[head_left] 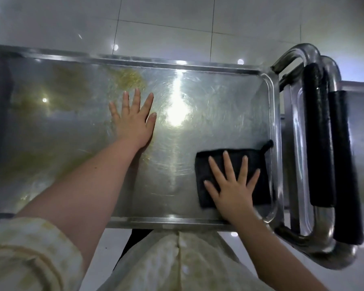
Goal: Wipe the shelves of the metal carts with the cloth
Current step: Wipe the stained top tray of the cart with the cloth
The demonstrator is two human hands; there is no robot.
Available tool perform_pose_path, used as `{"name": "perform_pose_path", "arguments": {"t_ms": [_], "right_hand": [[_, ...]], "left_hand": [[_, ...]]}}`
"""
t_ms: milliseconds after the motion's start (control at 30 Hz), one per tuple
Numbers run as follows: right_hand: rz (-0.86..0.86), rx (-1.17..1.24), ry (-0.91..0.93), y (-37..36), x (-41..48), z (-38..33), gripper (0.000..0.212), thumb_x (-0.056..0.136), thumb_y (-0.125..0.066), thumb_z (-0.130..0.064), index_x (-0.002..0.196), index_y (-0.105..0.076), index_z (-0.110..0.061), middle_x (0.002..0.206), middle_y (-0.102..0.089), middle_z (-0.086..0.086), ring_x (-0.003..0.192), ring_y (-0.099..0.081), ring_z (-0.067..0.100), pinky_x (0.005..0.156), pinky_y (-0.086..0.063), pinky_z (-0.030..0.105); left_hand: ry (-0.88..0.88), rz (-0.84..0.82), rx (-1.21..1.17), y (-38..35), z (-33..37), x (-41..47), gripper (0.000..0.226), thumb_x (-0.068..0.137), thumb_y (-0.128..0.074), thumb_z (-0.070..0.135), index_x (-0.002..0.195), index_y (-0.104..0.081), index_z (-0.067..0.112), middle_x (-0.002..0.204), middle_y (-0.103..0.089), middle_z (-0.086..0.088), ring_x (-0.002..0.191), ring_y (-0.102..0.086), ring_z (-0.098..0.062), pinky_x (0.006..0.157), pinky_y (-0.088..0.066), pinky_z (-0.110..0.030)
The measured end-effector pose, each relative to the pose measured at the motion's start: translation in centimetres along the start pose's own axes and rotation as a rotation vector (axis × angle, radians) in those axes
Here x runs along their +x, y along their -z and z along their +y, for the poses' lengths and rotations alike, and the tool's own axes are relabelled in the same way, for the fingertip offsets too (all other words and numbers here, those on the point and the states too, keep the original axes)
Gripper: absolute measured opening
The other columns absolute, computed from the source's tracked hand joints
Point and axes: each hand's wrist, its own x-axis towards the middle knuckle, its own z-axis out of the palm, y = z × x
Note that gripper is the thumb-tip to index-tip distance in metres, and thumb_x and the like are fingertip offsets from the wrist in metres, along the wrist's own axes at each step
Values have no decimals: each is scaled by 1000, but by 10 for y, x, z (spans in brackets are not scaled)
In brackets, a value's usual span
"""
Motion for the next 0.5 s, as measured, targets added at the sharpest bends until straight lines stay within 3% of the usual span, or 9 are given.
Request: {"name": "perform_pose_path", "arguments": {"t_ms": [100,267,367,500], "right_hand": [[74,18,-52,33,105,15,62,88,-3,-74,145,17,-57,162,15,-13,146,20,38,110,12,68],[8,51,-129,88,238,34,67,83,-7,-80,145,11,-58,162,15,-15,147,17,38,110,10,70],[32,20,-169,79,219,32,67,84,-3,-79,145,15,-57,162,16,-14,147,17,38,110,11,69],[38,47,-179,44,122,32,65,87,-1,-76,146,18,-55,162,17,-12,147,18,37,112,9,67]], "left_hand": [[0,43,8,-6,-1,0,56,99,-7,55,153,5,43,164,8,2,150,12,-27,115,12,-60],[-2,88,-29,-8,-2,1,57,98,-8,57,153,-2,44,165,2,2,151,6,-27,116,10,-60],[4,87,-27,-8,0,-1,57,99,-10,56,153,-2,44,165,1,3,151,6,-26,116,9,-60],[12,79,-34,-7,0,-3,56,99,-11,56,153,-1,44,165,2,3,151,7,-26,116,9,-60]]}}
